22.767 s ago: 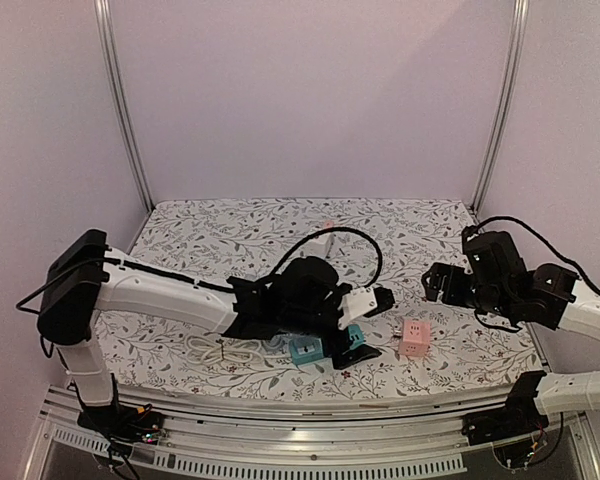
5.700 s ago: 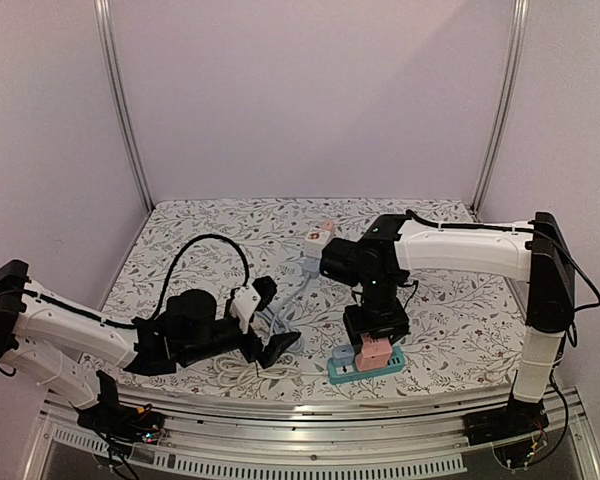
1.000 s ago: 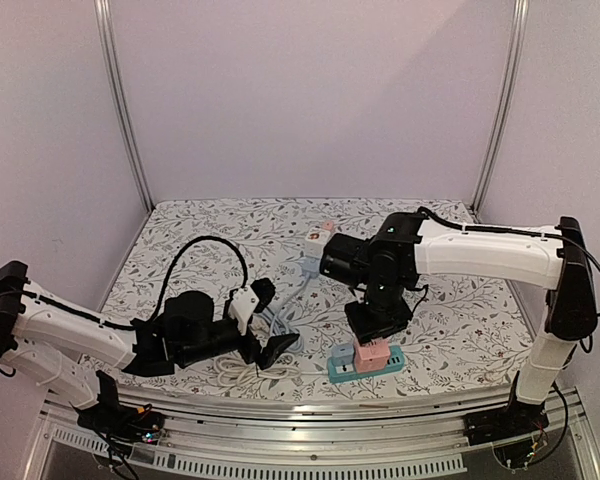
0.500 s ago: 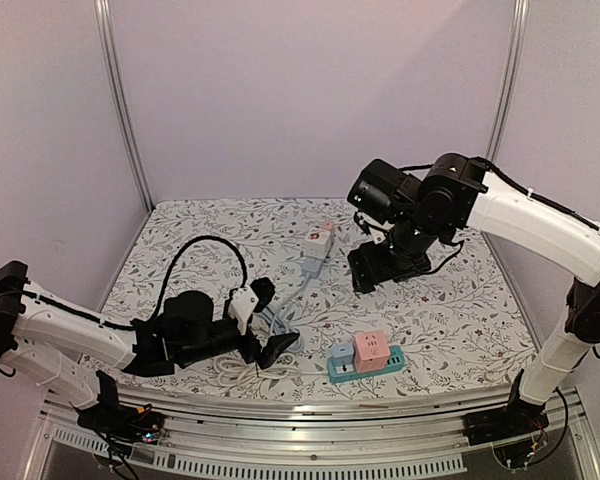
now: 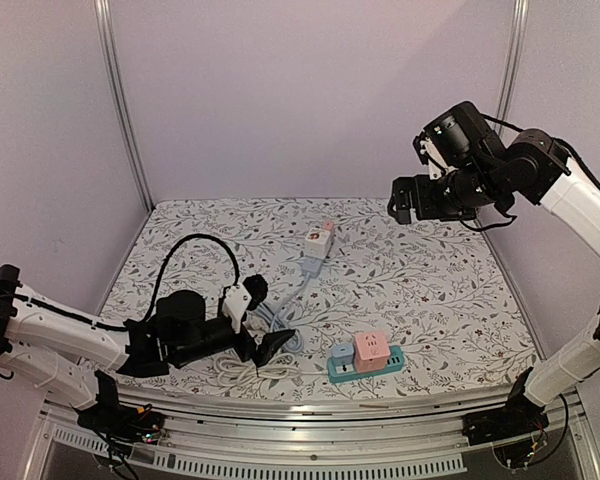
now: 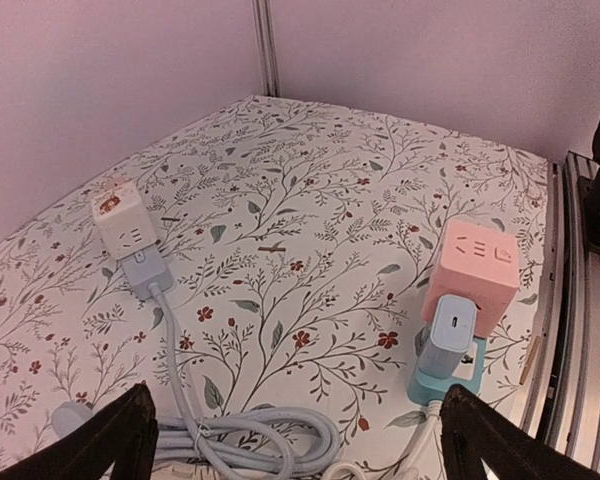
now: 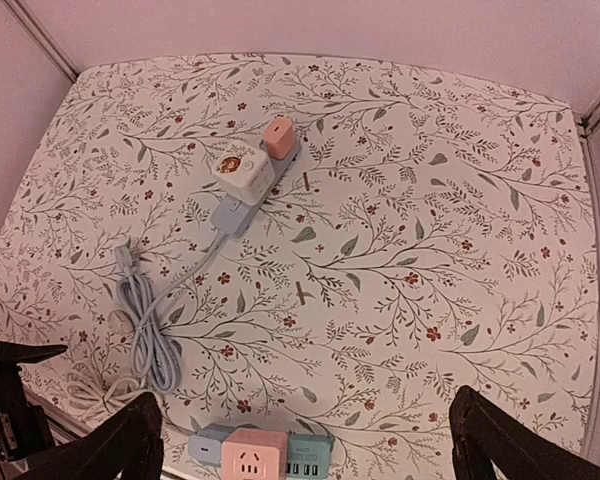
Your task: Insert the plug
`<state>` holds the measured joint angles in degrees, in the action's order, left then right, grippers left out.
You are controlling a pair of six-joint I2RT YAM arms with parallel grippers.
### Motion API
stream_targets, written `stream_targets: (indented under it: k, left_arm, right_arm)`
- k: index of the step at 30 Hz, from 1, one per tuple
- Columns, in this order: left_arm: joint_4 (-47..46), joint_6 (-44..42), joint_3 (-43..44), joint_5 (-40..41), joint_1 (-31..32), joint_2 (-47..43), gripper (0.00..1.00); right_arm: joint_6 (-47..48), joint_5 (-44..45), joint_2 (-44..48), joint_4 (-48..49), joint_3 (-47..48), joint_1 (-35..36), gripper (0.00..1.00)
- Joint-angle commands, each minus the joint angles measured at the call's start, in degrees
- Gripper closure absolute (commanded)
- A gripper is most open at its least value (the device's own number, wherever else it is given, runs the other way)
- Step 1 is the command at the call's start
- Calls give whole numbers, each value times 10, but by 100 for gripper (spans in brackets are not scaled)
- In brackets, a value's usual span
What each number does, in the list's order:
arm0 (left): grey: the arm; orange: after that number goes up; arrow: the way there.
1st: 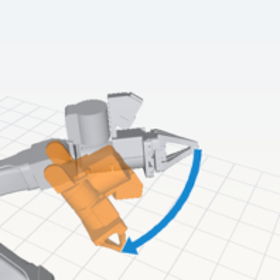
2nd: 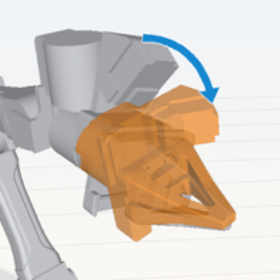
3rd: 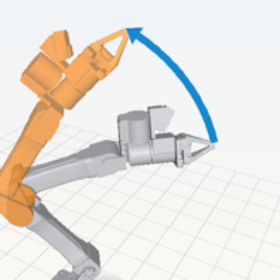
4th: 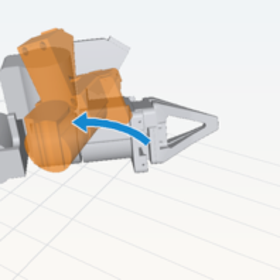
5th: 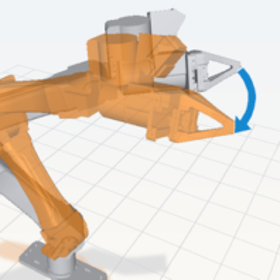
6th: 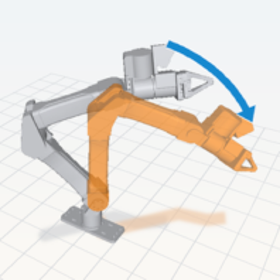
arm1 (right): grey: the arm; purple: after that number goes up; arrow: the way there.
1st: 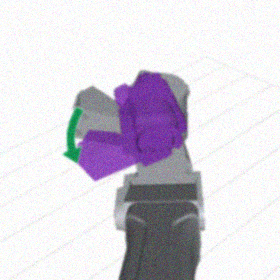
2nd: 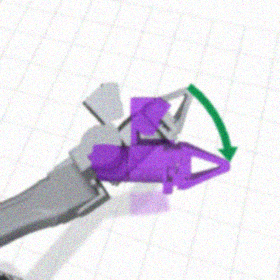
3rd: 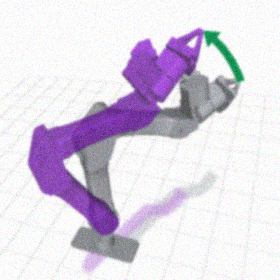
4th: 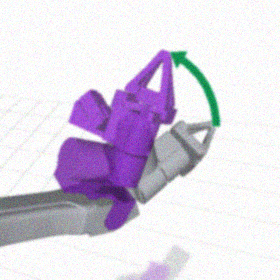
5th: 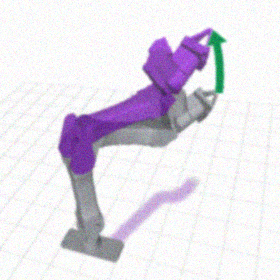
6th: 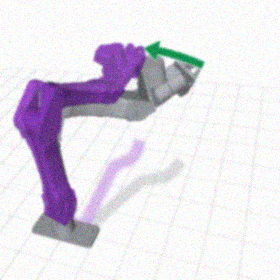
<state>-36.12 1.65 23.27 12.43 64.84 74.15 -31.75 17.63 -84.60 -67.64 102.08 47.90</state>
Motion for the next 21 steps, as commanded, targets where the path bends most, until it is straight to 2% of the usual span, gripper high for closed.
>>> stream_targets:
  k: [1,7,14,21]
  left_arm:
    - [8,-10,-10,21,-7,-19,2]
    - [27,-10,-15,63,-6,-52,2]
    - [119,1,12,189,-25,-118,2]
    - [213,15,-10,252,-91,-264,1]
  right_arm:
    - [25,105,48,101,-80,-4,1]
    - [101,199,92,217,-226,-4,1]
    - [148,167,94,314,-288,-6,1]
    - [146,188,96,388,-310,-21,1]
